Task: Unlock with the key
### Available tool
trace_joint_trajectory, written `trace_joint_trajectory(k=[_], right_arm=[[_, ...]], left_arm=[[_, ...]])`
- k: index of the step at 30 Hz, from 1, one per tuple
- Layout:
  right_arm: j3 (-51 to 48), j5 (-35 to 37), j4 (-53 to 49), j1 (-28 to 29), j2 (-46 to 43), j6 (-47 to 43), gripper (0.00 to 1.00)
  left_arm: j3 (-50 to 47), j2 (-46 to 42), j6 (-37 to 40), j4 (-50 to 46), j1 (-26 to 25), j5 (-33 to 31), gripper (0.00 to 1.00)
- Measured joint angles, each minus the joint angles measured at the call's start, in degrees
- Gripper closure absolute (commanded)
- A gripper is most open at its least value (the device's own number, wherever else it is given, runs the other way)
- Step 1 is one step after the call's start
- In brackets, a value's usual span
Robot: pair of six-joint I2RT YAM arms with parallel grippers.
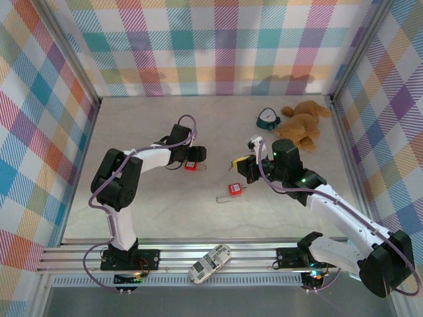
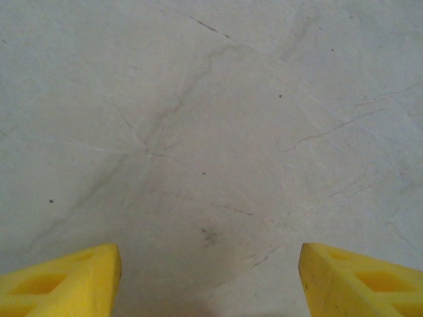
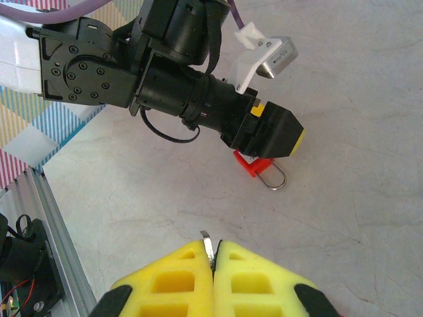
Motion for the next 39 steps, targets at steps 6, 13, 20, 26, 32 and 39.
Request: trace_joint_trajectory(k=[6,13,20,26,32,39], right_arm=[[0.0,0.0,-0.09,0.0,-0.09,0.02,0.97],[-0.02,0.0,-0.61,0.02,-1.07,0.02,0.97],[-1.03,-0.09,-0.42,0.02,-1.22,0.22,0.97],[-1.22,-0.09,-0.37,0.02,-1.2,0.22,0.97],[-1.2,-0.04,-0.39,0.02,-1.14,0.2,0.97],[-1.2,0.24,-0.39,0.17,-1.09,0.2,0.97]], left_arm=[[-1.92,-0.33,-1.07,0.96,0.0,3.17,0.32],[-7.69,-4.59,-2.38,1.7,0.0,3.5,0.33],[-15.78,-9.49,-5.03,6.67,-0.02,6.21,0.35],[-22.91,-14.45,-9.03,10.64,-1.25,7.61,0.37],[-23.8,-16.15,-12.33,8.61,-6.78,4.22,0.38],[-17.0,-16.41,-13.09,-4.39,-8.66,-9.42,0.37]])
